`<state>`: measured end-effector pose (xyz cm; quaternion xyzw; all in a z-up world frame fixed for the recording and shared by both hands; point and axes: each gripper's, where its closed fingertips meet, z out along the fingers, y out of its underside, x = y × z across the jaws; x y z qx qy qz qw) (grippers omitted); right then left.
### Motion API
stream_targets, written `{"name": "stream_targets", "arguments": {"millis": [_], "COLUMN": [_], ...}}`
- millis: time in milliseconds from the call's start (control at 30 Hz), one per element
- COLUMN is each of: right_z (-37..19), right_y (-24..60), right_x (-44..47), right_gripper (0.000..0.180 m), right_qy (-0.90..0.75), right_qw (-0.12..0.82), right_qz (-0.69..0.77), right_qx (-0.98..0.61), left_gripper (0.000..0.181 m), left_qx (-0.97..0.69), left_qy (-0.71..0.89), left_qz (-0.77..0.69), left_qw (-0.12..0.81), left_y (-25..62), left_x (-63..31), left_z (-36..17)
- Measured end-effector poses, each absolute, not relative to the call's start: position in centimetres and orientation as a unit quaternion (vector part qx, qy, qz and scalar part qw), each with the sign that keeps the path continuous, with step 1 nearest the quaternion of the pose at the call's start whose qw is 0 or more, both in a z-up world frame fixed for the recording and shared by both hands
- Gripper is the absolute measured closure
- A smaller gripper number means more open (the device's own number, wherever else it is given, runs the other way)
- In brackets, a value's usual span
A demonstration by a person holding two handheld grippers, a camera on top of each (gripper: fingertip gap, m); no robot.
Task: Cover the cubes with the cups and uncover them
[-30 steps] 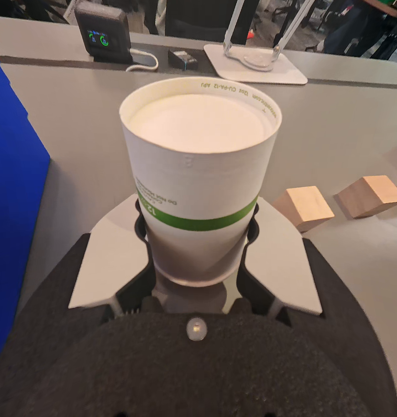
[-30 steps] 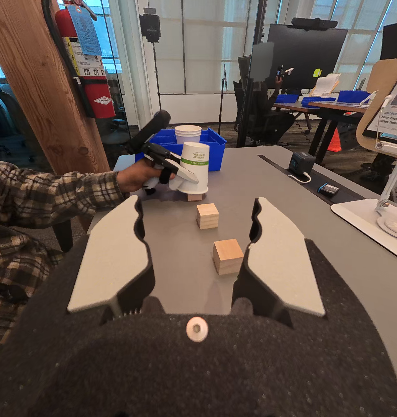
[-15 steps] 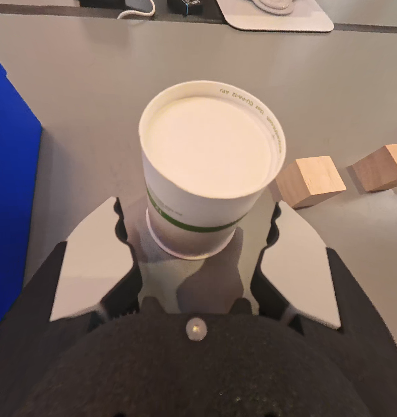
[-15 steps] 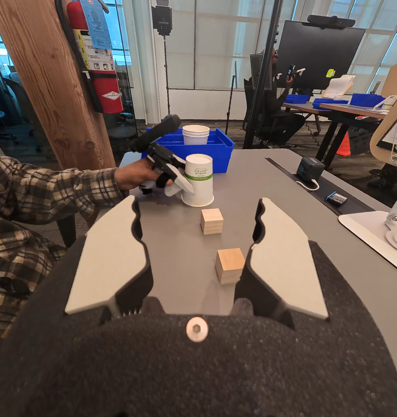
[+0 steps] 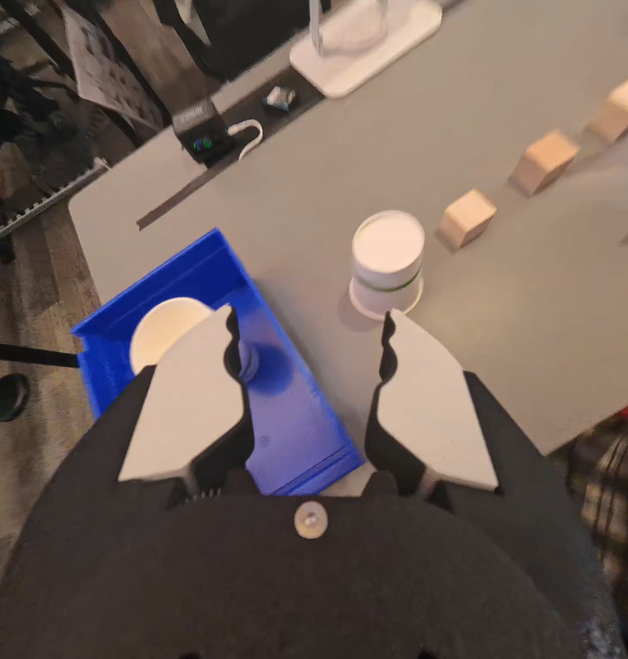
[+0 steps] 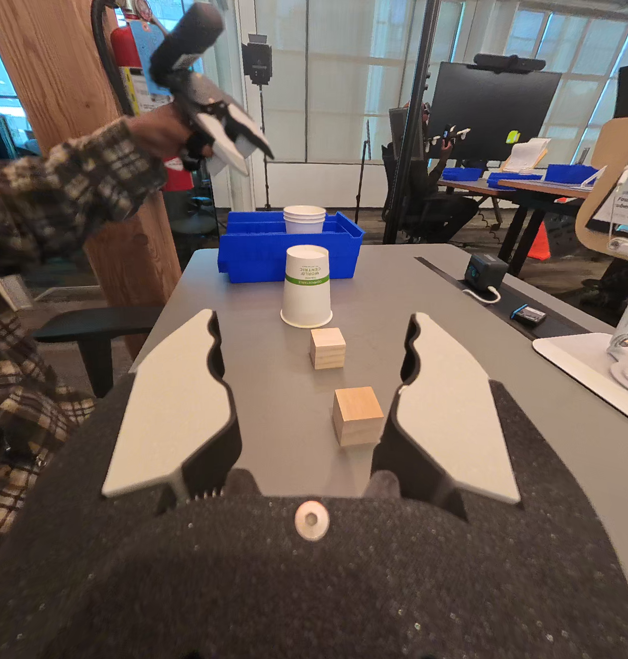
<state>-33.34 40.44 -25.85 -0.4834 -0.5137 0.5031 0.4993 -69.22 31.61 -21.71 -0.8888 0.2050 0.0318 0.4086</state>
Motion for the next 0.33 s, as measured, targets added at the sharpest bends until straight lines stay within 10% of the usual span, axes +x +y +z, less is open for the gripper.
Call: {"name": "stream_targets", "arguments": {"millis": [333], "right_z": [-27.8], "right_y": [41.1], "right_x": [-33.4], "right_gripper": [0.086], "right_qy": [-0.516], "right_qw": [0.48], "right_qz": [0.519], "right_qx": [-0.484], "left_gripper": [0.13], "left_qx": [-0.931], "left_qy": [0.314], "left_qz": [0.094], "left_qw": [0.16], "left_y": [33.9], "left_x": [-78.6], "left_z": [-28.5]}}
